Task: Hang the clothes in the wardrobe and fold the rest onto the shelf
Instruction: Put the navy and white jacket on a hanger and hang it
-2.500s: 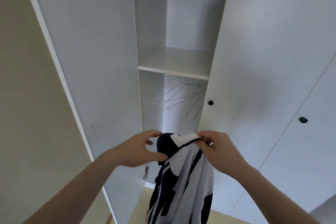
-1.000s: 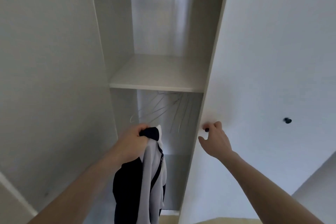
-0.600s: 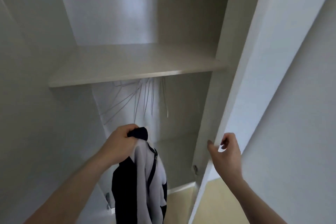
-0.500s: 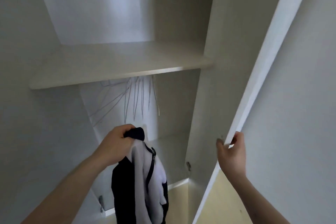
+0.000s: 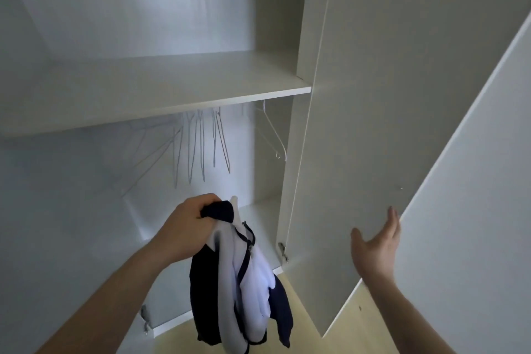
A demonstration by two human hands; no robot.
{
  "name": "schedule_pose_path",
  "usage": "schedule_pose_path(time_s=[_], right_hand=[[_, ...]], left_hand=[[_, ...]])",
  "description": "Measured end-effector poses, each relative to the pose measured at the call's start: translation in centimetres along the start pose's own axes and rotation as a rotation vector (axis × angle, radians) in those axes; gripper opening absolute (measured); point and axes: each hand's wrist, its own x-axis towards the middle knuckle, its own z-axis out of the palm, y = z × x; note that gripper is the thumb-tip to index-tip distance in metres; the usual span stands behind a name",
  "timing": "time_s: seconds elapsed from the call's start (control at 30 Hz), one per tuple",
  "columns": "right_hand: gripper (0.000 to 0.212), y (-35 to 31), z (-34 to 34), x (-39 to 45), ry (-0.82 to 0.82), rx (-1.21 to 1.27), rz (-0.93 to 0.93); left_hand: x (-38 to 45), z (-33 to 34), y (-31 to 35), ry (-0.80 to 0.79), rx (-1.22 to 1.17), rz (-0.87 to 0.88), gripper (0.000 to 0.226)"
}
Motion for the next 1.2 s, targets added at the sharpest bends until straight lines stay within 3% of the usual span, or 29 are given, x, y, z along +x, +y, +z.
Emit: schedule_pose_path(time_s=[0.17,0.27,0.37,0.53,0.67,0.77,1.0,1.1,1.2], right_hand=[[0.055,-2.2,4.7,-4.1,-0.574,0.006,-0.061],[0.055,-4.5,7.3,-4.8,-0.859,-0.039,-0.15],[0.05,-7.1,10.3,-5.0,-1.032,-0.06,-0.104],[0.074,-8.1,14.9,-5.8,-1.21,-0.286,0.095],[0.044,-6.4,16.2,-6.7,-1.427,-0.311,0.357],[0.032,-6.0,16.3,-7.1,-1.385,-0.237,0.287],[0.046,-10.1,13.9,-6.0,-1.059,0.123,-0.007],[0.046,-11.6,12.8,-5.9,-1.021,0.22,-0.067],[0.044,-12.6,12.0,-6.2,-0.988,0.277,-0.13]], left_hand=[[-1.6,-1.0,0.3,-0.028,0.046,0.078,0.031],[-2.9,-2.0,0.7,-0.033,0.088,0.145,0.043],[-4.0,-2.8,1.0,-0.017,0.135,0.207,0.049],[-5.6,-3.3,1.0,0.032,0.159,0.268,0.052],[-6.8,-3.8,0.5,0.063,0.159,0.259,0.051],[-7.7,-4.5,-0.4,0.075,0.17,0.224,0.05],[-8.8,-5.1,-6.6,0.229,0.19,0.061,0.052],[-8.9,-4.9,-10.0,0.287,0.24,-0.106,0.056],[-8.7,-4.6,-12.3,0.194,0.262,-0.353,0.049]])
